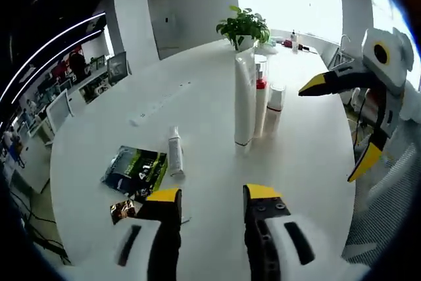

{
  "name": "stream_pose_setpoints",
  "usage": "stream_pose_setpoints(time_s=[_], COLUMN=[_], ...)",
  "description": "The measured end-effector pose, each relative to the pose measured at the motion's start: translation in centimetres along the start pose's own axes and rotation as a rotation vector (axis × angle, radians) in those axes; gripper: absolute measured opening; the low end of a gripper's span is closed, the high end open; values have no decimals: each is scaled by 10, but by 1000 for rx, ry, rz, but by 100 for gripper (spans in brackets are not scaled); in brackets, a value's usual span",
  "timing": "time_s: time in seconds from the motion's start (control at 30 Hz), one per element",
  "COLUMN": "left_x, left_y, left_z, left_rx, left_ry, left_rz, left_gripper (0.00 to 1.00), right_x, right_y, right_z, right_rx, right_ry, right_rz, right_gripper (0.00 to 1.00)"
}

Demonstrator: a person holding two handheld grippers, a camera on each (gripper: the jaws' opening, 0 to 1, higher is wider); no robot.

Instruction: Arrange the skincare products in the storage area until every visible bottle or jar stands upright without overlapping.

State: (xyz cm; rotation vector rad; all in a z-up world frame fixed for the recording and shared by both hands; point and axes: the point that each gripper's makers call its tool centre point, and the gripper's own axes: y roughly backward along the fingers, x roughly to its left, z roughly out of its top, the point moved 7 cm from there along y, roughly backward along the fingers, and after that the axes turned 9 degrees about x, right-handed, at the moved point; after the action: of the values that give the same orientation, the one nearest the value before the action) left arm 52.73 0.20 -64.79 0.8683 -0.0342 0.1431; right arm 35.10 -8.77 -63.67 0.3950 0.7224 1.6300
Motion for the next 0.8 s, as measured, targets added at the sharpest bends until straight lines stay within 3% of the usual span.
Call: stream_pose_setpoints(time_s=[0.23,0.47,0.8], left_x=[13,27,48], left_y=[-30,-57,-88], left_z=[9,12,15], left_rx=[34,77,145], left_ry=[-37,0,-25], left_rz=[26,61,72], left_gripper=[26,26,24], right_x=[-1,-1,1], right_y=[0,-1,-1], right_z=[2,2,3], right_rx=[-12,-4,-13], right_ry=[-2,6,10], right_rz=[3,6,19], right_gripper=[83,82,82])
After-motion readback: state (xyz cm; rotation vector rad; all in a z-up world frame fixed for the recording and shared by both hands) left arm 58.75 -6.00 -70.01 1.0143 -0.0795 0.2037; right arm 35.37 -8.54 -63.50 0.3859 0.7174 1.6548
